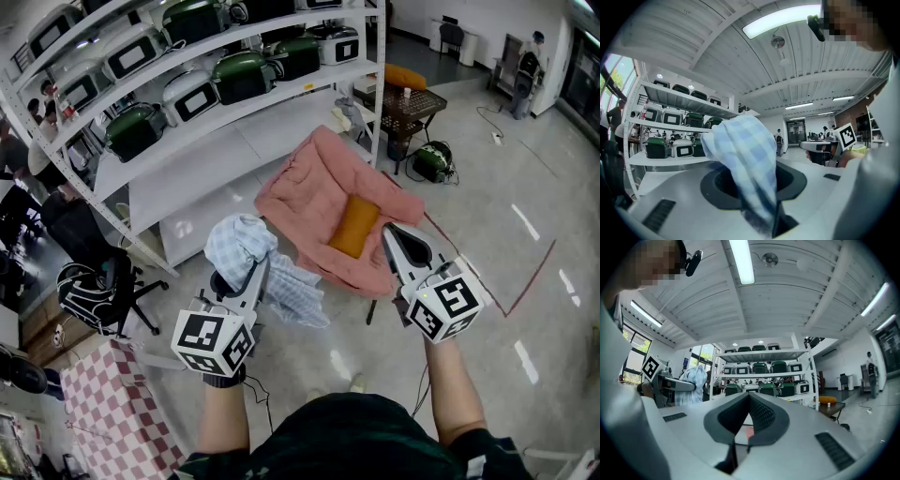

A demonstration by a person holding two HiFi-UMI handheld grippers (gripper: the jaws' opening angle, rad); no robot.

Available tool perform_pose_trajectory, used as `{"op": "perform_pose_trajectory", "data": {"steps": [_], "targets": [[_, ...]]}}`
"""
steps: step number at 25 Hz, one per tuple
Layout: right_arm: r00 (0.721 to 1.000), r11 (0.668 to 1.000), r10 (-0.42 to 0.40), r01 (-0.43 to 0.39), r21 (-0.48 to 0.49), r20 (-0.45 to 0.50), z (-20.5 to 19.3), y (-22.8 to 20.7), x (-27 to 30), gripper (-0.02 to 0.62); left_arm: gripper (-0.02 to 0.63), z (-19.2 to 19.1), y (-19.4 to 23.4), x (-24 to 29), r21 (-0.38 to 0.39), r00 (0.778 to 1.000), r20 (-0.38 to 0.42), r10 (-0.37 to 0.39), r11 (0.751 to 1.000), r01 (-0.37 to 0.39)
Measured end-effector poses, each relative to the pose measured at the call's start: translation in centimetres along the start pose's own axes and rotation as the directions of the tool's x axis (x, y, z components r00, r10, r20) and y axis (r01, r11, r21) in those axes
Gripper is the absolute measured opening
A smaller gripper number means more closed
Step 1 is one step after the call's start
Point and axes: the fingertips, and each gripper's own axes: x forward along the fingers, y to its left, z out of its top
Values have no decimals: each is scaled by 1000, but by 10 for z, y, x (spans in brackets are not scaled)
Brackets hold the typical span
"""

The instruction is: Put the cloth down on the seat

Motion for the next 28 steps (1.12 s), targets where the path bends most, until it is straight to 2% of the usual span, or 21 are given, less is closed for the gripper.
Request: {"op": "perform_pose_trajectory", "data": {"steps": [12,20,28], "targets": [[999,999,23,-22,37,-27,-10,-14,-2,5,156,0,-15,14,3,1000,-20,-9,1000,9],[999,996,30,-32,81,16,-6,-48,-10,5,158,7,-33,43,5,1000,-21,-8,1000,8],[998,995,54,-56,87,27,-17,-86,-23,5,160,-7,-50,80,-12,999,-23,25,1000,-25]]}}
